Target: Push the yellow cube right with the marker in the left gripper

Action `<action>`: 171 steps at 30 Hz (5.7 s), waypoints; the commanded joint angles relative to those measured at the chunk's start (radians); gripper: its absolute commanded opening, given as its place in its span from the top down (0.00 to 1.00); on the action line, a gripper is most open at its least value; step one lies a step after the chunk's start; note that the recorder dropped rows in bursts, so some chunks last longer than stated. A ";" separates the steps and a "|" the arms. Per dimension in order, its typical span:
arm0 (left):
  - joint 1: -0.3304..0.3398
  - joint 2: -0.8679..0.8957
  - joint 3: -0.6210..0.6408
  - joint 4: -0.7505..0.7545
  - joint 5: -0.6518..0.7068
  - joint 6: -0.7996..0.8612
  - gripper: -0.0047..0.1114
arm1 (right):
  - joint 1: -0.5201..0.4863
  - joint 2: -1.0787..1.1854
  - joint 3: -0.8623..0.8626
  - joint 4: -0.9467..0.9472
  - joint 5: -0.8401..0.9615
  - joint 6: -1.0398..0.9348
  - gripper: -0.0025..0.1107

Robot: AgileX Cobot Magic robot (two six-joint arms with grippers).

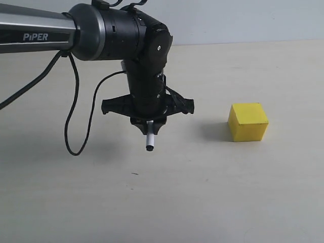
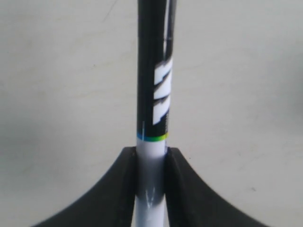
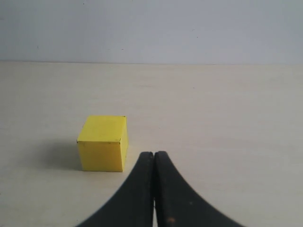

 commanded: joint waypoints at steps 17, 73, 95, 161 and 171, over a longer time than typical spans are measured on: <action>0.051 0.001 -0.003 -0.048 -0.051 0.004 0.96 | -0.006 -0.004 0.004 -0.001 -0.012 -0.001 0.98; 0.087 0.157 -0.131 -0.145 0.061 0.127 0.93 | -0.006 -0.004 0.004 -0.001 -0.008 -0.001 0.98; 0.087 0.095 -0.131 -0.126 0.038 0.269 0.35 | -0.006 -0.004 0.004 0.001 -0.004 -0.001 0.98; 0.082 -1.109 0.993 0.169 -0.705 0.466 0.96 | -0.006 -0.004 0.004 0.000 -0.004 -0.001 0.98; 0.175 -1.312 1.009 0.286 -0.707 0.513 0.96 | -0.006 -0.004 0.004 0.000 -0.004 -0.001 0.98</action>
